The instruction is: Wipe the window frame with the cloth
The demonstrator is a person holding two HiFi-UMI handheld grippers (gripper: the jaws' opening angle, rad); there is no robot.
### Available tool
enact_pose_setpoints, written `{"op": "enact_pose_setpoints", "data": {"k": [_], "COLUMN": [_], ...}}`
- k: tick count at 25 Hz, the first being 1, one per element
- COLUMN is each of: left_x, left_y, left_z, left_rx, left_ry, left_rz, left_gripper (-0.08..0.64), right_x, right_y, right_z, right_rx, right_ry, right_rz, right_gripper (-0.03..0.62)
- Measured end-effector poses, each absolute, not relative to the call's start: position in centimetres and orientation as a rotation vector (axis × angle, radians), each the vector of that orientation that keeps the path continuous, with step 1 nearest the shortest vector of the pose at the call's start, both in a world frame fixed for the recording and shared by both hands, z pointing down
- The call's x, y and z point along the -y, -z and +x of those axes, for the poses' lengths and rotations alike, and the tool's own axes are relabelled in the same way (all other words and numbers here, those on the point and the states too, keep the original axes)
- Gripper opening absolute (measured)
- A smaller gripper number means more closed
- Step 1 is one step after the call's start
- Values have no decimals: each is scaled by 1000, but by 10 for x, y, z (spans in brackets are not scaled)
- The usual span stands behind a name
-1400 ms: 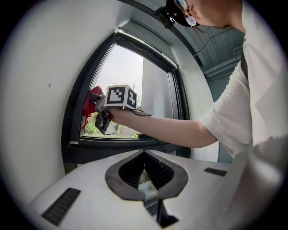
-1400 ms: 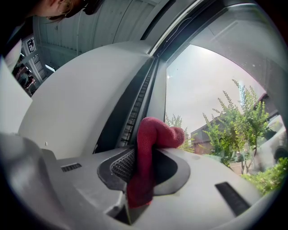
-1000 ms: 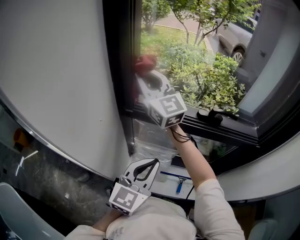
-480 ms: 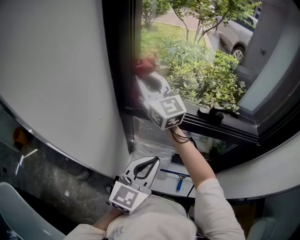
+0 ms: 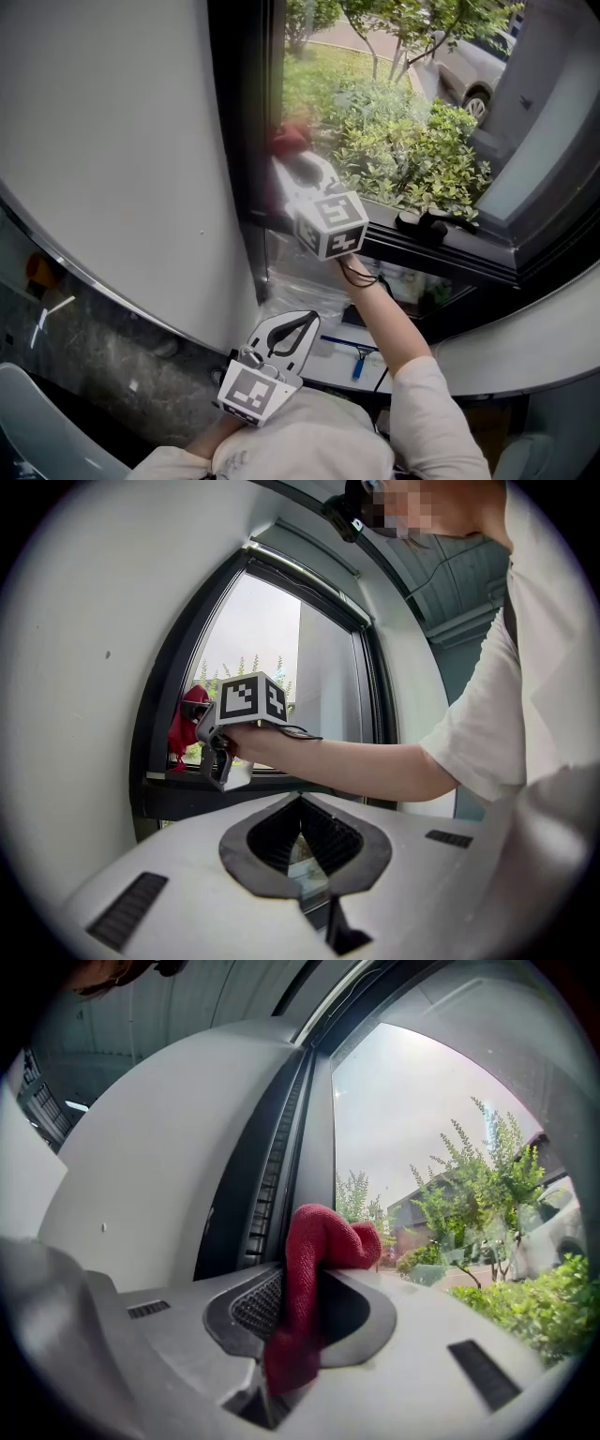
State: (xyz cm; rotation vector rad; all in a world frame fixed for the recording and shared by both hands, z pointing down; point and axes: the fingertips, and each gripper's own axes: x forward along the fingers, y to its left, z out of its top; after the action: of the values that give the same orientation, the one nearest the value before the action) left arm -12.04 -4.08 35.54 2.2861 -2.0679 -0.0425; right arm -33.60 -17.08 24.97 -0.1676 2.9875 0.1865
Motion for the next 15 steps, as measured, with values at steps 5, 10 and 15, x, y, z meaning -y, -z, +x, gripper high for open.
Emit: {"op": "enact_pose_setpoints", "data": {"k": [5, 10, 15], "left_x": [40, 39, 37], "left_y": [-358, -356, -357], "left_z": [-118, -117, -118], "left_rx": [2046, 2048, 2057], "left_ry": [37, 42, 46], "left_rz": [2278, 2291, 2288], "left_gripper": [8, 8, 8], "right_x": [171, 173, 175], "right_y": [-255, -267, -283], "right_z": [-336, -337, -340], "right_rx": [-3056, -3118, -3197], "right_ry": [-210, -205, -154], "right_rz": [-252, -292, -321], "right_gripper": [83, 81, 81]}}
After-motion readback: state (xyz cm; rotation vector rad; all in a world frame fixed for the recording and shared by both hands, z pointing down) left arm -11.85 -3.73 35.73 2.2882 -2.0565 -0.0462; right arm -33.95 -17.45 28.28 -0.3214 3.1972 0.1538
